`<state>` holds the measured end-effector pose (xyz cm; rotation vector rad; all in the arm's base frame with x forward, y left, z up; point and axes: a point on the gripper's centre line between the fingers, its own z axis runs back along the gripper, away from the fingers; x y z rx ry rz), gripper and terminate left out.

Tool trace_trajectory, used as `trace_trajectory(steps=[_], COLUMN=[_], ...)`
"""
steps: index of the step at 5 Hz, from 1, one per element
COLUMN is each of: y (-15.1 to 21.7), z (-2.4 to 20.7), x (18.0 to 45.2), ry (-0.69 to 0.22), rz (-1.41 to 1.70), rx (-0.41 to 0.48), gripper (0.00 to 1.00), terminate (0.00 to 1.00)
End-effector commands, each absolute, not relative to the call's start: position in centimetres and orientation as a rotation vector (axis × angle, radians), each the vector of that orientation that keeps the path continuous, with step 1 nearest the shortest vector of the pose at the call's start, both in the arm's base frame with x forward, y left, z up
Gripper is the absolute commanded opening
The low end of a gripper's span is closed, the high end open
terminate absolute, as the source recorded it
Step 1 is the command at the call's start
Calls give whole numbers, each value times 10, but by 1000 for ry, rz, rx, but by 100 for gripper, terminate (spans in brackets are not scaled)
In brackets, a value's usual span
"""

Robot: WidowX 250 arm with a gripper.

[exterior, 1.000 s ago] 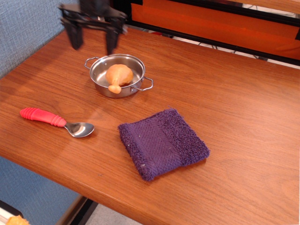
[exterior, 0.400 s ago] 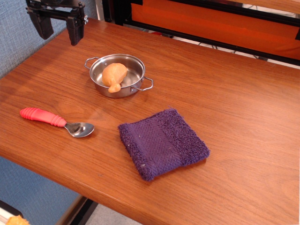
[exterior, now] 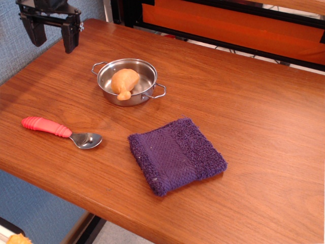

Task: Place the chicken leg inside the pot.

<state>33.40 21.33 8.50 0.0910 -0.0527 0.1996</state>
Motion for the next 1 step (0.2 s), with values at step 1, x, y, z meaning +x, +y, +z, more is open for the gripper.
trace_trajectory(steps=[1], y=[227], z=[112], x=[318], ry=[-106], rz=[203], rx=[116], gripper=[100], terminate=[100])
